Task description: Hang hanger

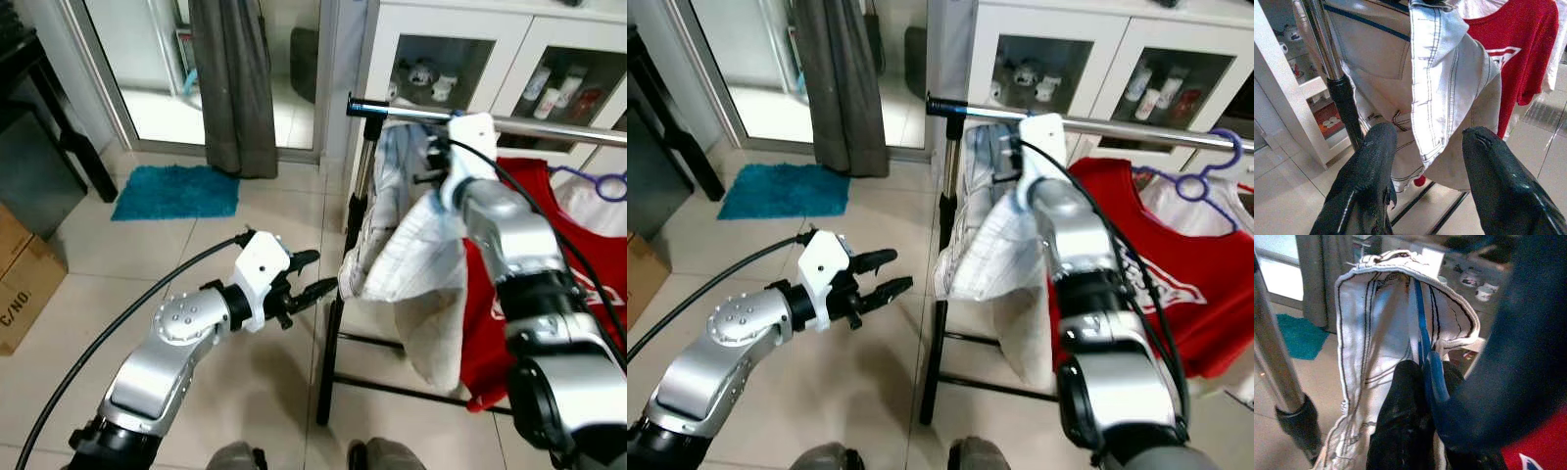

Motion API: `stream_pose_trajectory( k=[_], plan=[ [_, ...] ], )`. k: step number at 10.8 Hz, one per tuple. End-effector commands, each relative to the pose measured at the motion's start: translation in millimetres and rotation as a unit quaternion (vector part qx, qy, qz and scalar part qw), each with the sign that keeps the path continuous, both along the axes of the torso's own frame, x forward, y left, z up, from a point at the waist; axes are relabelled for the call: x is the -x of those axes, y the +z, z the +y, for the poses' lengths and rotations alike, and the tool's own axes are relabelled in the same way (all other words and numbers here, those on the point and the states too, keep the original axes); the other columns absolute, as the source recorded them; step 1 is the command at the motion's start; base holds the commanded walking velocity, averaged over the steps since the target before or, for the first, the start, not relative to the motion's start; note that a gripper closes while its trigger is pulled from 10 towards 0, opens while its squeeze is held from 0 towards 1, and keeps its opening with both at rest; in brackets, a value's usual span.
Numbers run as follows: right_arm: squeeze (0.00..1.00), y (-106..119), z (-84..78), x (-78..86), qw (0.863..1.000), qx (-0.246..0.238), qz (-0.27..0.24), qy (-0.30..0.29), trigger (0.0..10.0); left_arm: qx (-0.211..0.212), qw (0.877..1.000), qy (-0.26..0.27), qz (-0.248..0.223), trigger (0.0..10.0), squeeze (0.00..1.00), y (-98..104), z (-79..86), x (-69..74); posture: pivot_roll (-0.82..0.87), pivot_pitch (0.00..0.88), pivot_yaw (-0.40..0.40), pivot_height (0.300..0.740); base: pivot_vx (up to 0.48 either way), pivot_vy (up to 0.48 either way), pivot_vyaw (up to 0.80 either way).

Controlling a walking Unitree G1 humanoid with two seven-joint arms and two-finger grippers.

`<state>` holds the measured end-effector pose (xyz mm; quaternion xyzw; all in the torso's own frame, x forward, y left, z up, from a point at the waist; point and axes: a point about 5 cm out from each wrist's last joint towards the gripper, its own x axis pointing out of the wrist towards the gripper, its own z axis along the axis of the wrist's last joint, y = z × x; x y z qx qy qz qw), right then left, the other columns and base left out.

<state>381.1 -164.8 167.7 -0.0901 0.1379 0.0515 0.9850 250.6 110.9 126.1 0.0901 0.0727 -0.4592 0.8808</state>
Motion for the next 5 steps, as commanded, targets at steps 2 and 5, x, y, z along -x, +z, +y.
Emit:
stream_pose_trajectory(
  k=[2, 5],
  plan=[
    [0.0, 14, 3.8, -7.5, 1.0, -0.009, -0.013, 0.007, 10.0, -0.005, 1.0, -0.01, 0.003, 10.0, 0.0, 1, -1.6, 2.1, -0.02, 0.0, -0.043, 0.74, 0.0, 0.0, 0.0],
    [0.0, 7, 2.2, -7.1, 1.0, -0.01, 0.015, 0.02, 10.0, -0.01, 1.0, -0.017, 0.005, 10.0, 0.0, 1, -4.4, 2.8, -0.03, 0.0, -0.048, 0.74, 0.0, 0.0, 0.0]
  ],
)
